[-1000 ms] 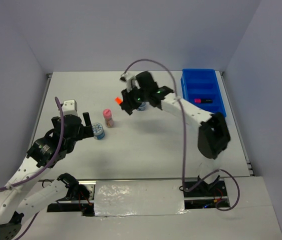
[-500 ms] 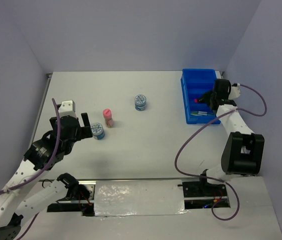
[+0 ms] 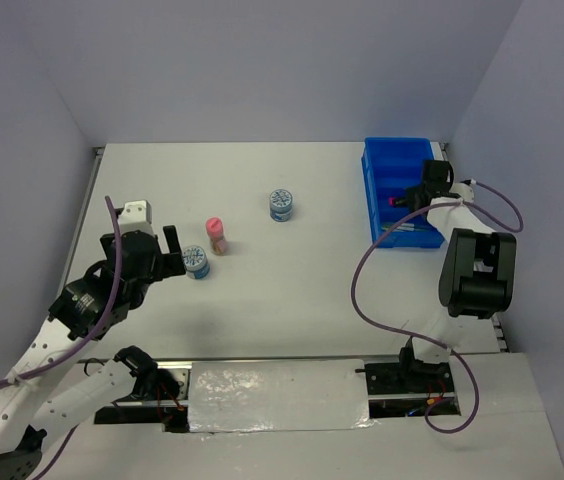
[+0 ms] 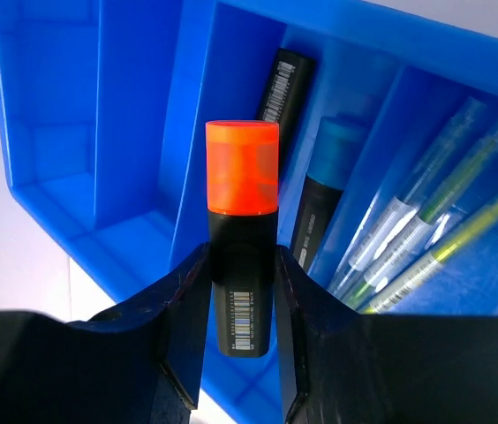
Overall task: Sort the stationery into containers
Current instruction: Place the stationery in the storage box, then pick up the storage box at the center of the board.
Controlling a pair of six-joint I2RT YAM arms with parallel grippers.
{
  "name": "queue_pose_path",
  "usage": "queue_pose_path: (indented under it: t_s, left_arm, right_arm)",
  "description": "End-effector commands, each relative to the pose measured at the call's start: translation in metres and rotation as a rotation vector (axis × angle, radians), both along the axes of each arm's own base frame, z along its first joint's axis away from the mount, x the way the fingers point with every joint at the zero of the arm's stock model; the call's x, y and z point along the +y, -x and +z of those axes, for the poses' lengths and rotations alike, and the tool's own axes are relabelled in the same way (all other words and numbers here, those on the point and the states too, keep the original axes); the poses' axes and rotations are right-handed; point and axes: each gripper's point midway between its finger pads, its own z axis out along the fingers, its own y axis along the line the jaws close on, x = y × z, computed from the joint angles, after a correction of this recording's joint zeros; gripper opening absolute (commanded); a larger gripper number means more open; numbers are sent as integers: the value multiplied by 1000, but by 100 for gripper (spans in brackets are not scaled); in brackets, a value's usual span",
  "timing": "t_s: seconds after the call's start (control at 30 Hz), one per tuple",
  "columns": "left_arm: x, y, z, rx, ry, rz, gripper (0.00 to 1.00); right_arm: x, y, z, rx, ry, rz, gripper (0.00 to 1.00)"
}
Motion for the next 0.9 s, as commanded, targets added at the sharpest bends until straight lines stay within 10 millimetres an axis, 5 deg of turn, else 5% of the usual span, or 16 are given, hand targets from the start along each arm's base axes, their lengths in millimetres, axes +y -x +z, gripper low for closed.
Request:
queue_pose_path:
  t_s: [0.0, 0.2, 0.23, 0.27, 0.43, 0.6, 0.67, 0.7, 0.73, 0.77, 0.83, 0.87]
  left_arm:
    - [-5, -7, 8, -29, 11, -15, 99]
    - [-7, -8, 8, -27, 10, -25, 99]
    - [-6, -8, 8, -29, 10, -25, 99]
    - [-7, -8, 7, -27, 10, -26, 99]
    - [-7, -8, 7, -25, 10, -23, 99]
    - [-2, -7, 9, -33, 9, 4, 99]
    - [-3, -7, 9, -31, 11, -5, 99]
    - [-4, -8, 7, -25, 8, -8, 99]
    - [-5, -8, 7, -23, 8, -11, 99]
    - [-5, -8, 7, -22, 8, -10, 99]
    - [-5, -8, 6, -18, 5, -13, 99]
    - [-5, -8, 6, -19, 6, -15, 99]
  right_arm:
    - [-5, -23, 27, -113, -9, -17, 23]
    - [-2, -28, 32, -115, -6, 17, 66]
    - [-2, -30, 36, -125, 1, 26, 88]
    - [1, -31, 33, -108, 3, 53, 99]
    - [13, -43, 63, -171, 49, 179, 100]
    - [89, -53, 145, -327, 306, 565, 100]
    - [147, -51, 171, -366, 406, 738, 100]
    - [163, -47, 167, -332, 488, 823, 100]
    - [205, -42, 180, -371, 527, 927, 100]
    - [225, -38, 180, -367, 560, 998, 100]
    - [274, -29, 147, -276, 629, 1163, 100]
    - [289, -31, 155, -284, 663, 1198, 100]
